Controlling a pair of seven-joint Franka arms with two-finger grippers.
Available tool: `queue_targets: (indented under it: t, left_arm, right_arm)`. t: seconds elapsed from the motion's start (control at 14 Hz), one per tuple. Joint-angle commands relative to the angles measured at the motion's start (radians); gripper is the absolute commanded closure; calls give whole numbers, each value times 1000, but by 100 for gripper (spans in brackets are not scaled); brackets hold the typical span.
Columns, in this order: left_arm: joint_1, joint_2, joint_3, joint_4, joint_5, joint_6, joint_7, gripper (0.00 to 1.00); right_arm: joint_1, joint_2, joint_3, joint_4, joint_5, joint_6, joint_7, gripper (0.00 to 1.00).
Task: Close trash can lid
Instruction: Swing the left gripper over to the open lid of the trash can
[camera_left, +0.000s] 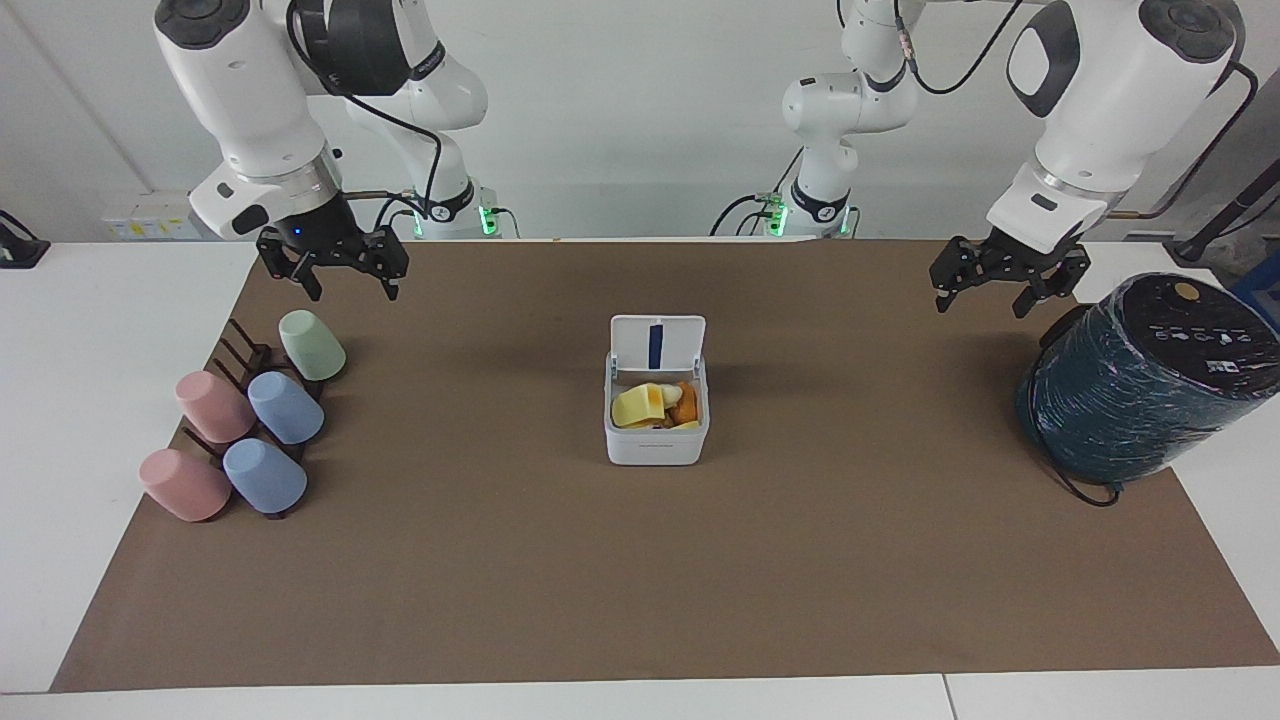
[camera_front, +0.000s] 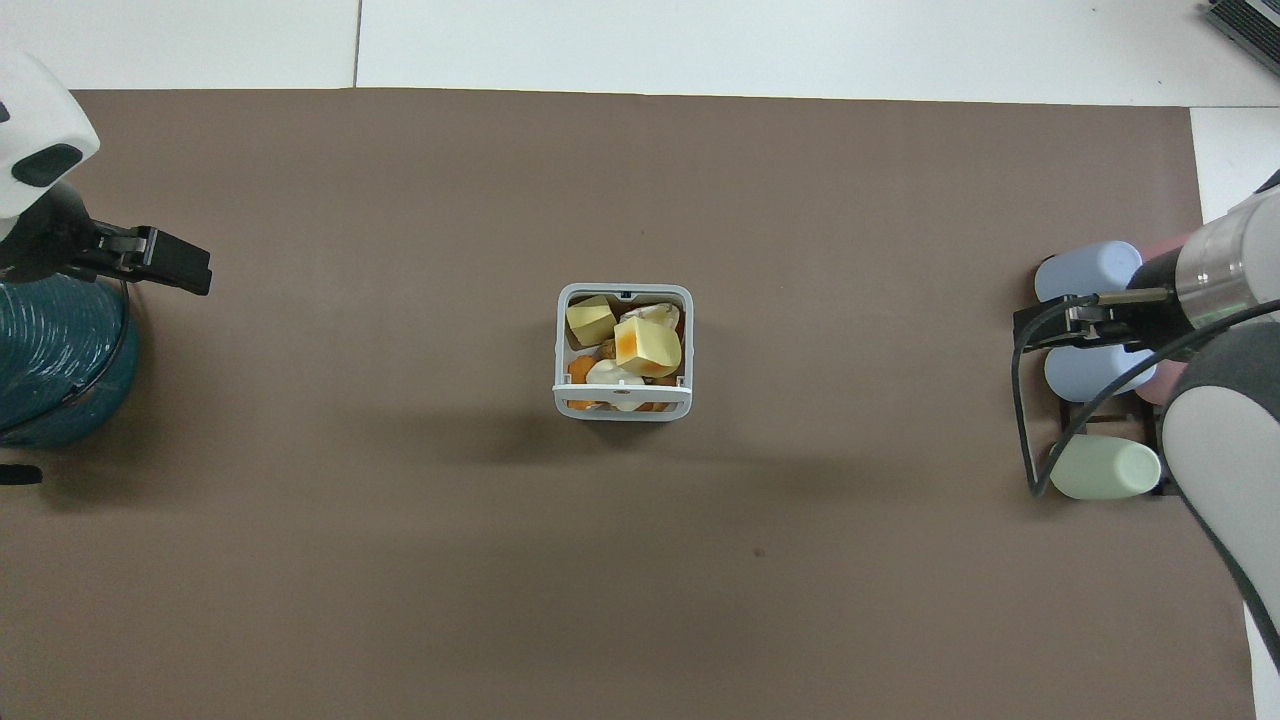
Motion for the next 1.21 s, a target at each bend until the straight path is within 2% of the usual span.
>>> queue_targets:
  t: [0.0, 0.21, 0.43, 0.86, 1.0, 1.14]
  left_arm:
    - [-12, -34, 7, -44, 27, 22, 2, 0]
    - [-13, -34, 6, -44, 27, 26, -6, 0]
    - [-77, -38, 6, -54, 25, 26, -33, 0]
    - [-274, -143, 3, -266, 16, 120, -318, 0]
    - [-343, -181, 1, -341, 0, 141, -361, 29]
    - [-416, -219, 1, -424, -22, 215, -482, 49]
  right_arm:
    - [-15, -12, 8, -13, 2, -2, -26, 0]
    - [-13, -12, 8, -14, 2, -2, -25, 0]
    - [-15, -12, 8, -13, 2, -2, -26, 0]
    - [-15, -12, 8, -13, 2, -2, -26, 0]
    - [-15, -14, 8, -13, 2, -2, -26, 0]
    - [-13, -12, 8, -13, 2, -2, -25, 0]
